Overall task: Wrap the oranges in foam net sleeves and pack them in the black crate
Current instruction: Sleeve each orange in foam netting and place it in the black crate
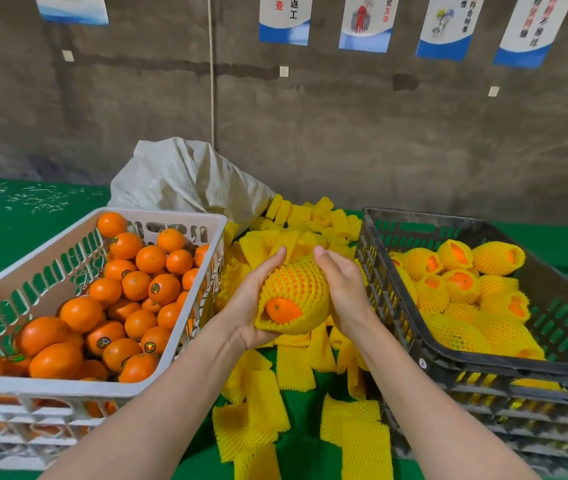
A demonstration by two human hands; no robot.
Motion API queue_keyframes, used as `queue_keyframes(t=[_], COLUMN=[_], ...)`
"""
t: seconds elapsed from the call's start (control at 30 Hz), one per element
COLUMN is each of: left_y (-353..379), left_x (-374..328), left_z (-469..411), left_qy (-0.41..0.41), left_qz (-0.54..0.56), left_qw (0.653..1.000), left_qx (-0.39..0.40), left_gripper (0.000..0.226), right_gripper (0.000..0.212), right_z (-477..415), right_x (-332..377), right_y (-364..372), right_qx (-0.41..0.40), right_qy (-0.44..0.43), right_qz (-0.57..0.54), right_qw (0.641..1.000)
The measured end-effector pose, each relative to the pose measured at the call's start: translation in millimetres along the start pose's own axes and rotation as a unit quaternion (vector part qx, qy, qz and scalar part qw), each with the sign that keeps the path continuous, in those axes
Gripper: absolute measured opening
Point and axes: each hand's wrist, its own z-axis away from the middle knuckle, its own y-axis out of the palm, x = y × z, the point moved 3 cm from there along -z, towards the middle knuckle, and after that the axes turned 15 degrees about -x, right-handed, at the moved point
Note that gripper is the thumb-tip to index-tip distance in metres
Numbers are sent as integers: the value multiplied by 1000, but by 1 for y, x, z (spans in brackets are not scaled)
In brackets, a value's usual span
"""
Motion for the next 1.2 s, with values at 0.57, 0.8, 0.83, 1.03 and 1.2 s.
queue_keyframes(t=[0.57, 0.8, 0.83, 1.03, 1.2], left_y=[0, 1, 2, 6, 29], left_x=[2, 9, 11, 14, 26], left_z=[-11, -3, -2, -12, -22], left_qy=[122, 164, 152, 107, 68], left_qz=[-9, -65, -54, 31, 40], left_qw=[964, 921, 923, 934, 958], left_qx=[-238, -347, -349, -340, -277], left_gripper=[43, 45, 43, 55, 47], right_gripper=[28, 62, 68, 127, 90], right_z=[23, 33, 35, 45, 42], right_x=[-6, -14, -13, -8, -7], right_y=[-13, -18, -18, -29, -45], right_qx=[-46, 3, 24, 107, 9], right_qy=[19, 157, 160, 50, -84], right_qz=[14, 34, 21, 60, 138], right_qw=[999, 987, 987, 991, 987])
